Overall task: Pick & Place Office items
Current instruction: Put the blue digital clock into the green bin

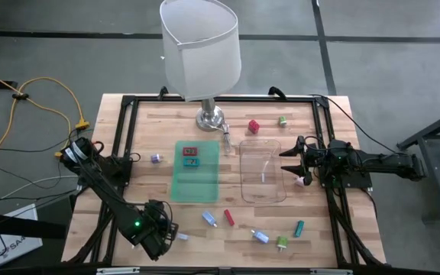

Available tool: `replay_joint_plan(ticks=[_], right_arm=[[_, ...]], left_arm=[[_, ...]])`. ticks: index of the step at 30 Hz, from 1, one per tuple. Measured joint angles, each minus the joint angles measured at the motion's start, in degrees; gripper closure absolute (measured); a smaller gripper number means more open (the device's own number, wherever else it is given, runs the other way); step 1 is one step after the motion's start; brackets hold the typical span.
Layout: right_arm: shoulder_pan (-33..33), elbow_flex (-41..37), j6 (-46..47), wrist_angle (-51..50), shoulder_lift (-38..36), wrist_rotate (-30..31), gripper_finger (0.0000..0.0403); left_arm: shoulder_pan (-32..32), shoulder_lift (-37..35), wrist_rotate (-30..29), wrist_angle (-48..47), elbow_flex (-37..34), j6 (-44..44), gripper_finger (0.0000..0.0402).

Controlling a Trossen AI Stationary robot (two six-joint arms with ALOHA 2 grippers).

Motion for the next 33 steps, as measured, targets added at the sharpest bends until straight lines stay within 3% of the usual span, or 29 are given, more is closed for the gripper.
replay_joint_plan(ticks=[7,33], right_arm=[[0.0,0.0,0.0,0.0,0.0,0.0,0.0171],[0.0,0.0,0.0,0.0,0.0,0.0,0.0171]], left_arm=[[2.3,1.4,3.4,2.5,0.0,-0.1,0.0199],[3.1,6.9,6.1,6.1,0.0,1.5,0.0199]])
